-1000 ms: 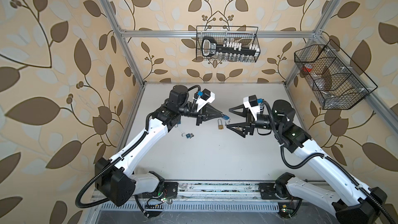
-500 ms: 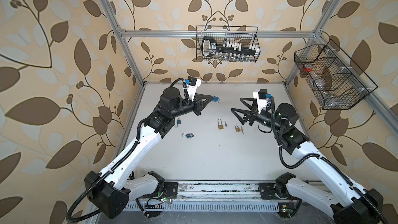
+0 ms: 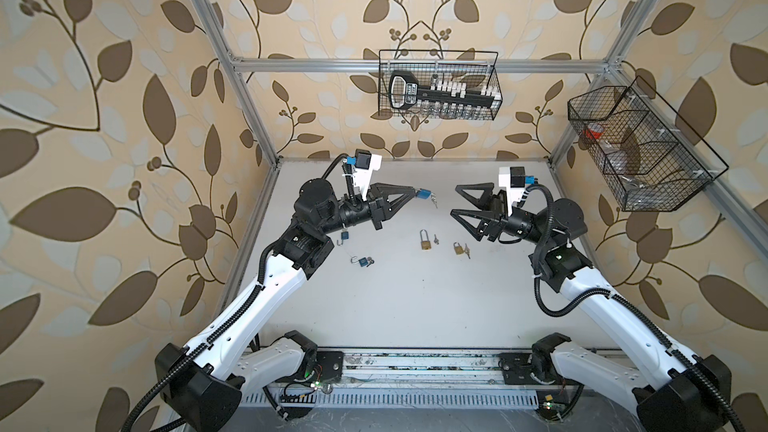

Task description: Lock with the key

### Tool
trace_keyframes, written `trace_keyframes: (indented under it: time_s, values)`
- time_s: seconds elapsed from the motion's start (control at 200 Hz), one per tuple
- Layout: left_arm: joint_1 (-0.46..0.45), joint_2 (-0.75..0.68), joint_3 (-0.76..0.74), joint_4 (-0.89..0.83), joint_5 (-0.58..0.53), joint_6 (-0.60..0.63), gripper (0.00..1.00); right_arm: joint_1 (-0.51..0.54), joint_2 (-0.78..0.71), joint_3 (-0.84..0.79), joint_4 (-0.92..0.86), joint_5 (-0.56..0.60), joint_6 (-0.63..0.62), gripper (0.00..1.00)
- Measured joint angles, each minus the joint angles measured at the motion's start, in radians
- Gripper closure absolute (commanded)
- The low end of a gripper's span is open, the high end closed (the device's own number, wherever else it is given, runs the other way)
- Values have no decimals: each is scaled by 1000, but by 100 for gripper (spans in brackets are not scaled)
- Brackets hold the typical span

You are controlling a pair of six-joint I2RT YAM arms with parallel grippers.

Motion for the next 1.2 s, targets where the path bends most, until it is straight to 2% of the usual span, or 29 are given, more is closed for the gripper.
trace_keyframes:
  time_s: [0.215,0.561,0.816,1.201]
  values:
    - [-5,10,-45,179,108,-87,100,25,27,42,57,-62,23,17]
    - [-48,18,-49,255,172,-105,100,113,42,94,41,-101,-29,23]
    - [-55,23,-49,263,180,-106,100,113,61,94,28,-97,-55,51]
    - [-58,28,-49,263,179,-106,100,117,71,94,33,-100,-48,79]
